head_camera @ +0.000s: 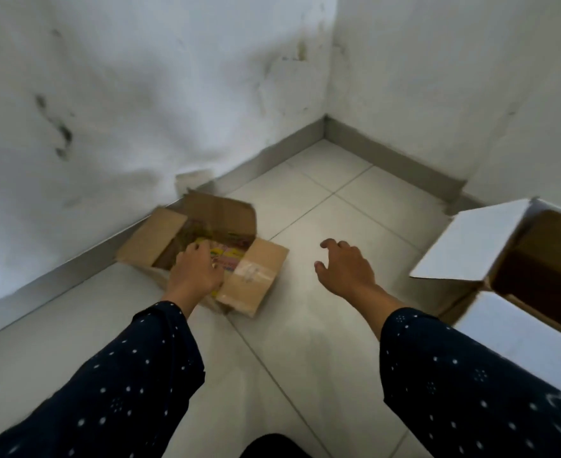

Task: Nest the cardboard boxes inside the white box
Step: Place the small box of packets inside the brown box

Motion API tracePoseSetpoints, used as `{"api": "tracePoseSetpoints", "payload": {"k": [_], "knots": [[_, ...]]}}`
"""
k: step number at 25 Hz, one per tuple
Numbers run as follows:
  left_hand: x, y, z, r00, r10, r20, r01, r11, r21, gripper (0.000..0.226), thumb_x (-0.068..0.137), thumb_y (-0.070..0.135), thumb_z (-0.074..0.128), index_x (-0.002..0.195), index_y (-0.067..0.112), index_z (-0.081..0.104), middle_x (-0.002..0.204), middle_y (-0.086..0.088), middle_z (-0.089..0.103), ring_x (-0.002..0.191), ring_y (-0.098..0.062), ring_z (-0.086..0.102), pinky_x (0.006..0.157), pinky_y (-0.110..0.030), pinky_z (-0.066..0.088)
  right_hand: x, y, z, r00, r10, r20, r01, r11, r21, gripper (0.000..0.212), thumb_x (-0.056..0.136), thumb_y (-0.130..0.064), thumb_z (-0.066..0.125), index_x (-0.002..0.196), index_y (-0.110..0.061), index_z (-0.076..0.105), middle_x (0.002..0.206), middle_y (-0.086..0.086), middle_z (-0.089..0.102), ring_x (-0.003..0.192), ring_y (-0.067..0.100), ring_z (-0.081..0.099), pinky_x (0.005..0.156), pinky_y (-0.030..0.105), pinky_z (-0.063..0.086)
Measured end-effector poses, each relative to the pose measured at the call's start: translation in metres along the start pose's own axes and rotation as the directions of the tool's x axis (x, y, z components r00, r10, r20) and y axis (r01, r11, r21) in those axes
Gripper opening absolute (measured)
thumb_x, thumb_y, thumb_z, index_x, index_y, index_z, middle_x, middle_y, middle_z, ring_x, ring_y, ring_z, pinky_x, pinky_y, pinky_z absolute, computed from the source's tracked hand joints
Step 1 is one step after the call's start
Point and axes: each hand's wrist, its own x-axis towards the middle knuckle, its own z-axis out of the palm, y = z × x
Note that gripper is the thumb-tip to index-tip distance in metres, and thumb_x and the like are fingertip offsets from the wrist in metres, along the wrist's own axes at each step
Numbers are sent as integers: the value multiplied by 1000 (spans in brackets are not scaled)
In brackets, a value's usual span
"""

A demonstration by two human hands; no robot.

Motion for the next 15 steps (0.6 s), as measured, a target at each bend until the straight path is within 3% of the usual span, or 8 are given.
{"api": "tracePoseSetpoints", "payload": {"k": [4,8,13,15], "knots": [[16,-73,9,997,-67,43,69,996,-48,55,82,27,57,133,9,46,132,-21,49,119,-41,49,96,-47,45,16,-53,75,990,27,139,-41,994,103,54,93,-37,50,142,-20,38,137,9,50,123,30,49,93,41,47],[37,-106,27,996,-82,46,84,996,-34,57,85,29,57,138,14,44,143,-18,37,129,-43,37,103,-49,39,30,-74,134,941,164,297,-237,944,230,65,92,-32,52,148,-15,26,134,15,53,119,35,54,90,36,46],[70,-134,33,996,-85,-28,87,993,77,53,85,51,52,132,26,50,145,-8,41,136,-39,27,109,-52,26,59,-92,188,788,423,448,-595,712,374,74,91,-26,55,150,-8,14,140,18,49,123,37,52,96,38,47],[79,-138,31,997,-21,-77,31,991,131,46,81,55,47,119,32,60,133,-2,52,131,-35,33,108,-51,23,71,-97,204,734,506,453,-678,575,457,69,90,-23,58,147,-6,24,138,18,51,121,37,54,91,36,48]]}}
